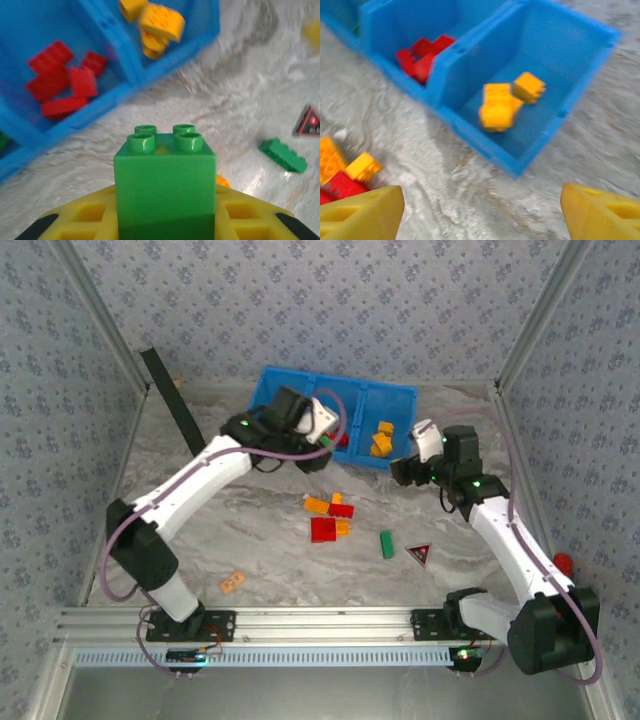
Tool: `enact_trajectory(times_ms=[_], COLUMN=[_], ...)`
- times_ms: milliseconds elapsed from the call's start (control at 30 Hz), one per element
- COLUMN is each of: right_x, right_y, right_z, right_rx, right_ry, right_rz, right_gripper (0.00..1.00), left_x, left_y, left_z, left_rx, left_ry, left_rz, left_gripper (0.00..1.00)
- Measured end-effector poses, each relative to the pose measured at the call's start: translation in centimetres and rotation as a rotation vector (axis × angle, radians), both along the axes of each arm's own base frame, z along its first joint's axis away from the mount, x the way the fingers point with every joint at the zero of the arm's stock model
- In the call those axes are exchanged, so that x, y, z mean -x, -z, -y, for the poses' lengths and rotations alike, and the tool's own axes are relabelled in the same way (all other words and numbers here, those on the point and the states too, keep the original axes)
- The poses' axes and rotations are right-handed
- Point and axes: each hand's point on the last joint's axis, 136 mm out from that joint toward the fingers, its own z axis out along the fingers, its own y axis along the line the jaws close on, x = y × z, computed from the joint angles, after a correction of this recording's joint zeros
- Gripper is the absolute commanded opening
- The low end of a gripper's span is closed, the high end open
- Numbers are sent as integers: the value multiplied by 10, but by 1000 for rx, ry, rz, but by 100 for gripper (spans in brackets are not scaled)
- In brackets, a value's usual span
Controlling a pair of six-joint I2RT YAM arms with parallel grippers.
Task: Sort the legos into containers by color
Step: Place the lego in the container.
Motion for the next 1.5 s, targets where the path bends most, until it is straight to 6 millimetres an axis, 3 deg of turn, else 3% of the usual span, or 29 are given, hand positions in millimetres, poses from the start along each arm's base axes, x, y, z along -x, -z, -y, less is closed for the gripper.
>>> enact_trajectory(times_ms=[133,300,400,567,733,933,1300,1500], right_x=[28,57,65,72,68,60,49,46], right_y=[33,73,95,124,143,156,155,154], right_z=[-50,-93,-103,-110,-111,-115,-124,-119], right_rx=[73,187,253,341,403,437,446,455], right_ry=[-244,-470,-539,-604,-614,-625,-649,-662], right_rz=[-46,-101,-133,-177,-202,-214,-173,-162], right_gripper=[83,81,80,78,76,75,74,74], left_x=[-41,-111,-141,-182,-196,-193,-189,-188], left_y=[-8,9,28,65,99,128,145,154], left_z=[-46,-93,-100,-93,-91,-96,-101,-102], left_rx=[49,56,45,18,-35,-97,-142,-151], left_ry=[-184,-407,-466,-496,-512,-528,-541,-546], left_rz=[-29,-74,-110,-173,-235,-294,-327,-346], left_gripper=[19,19,19,19,19,23,32,43])
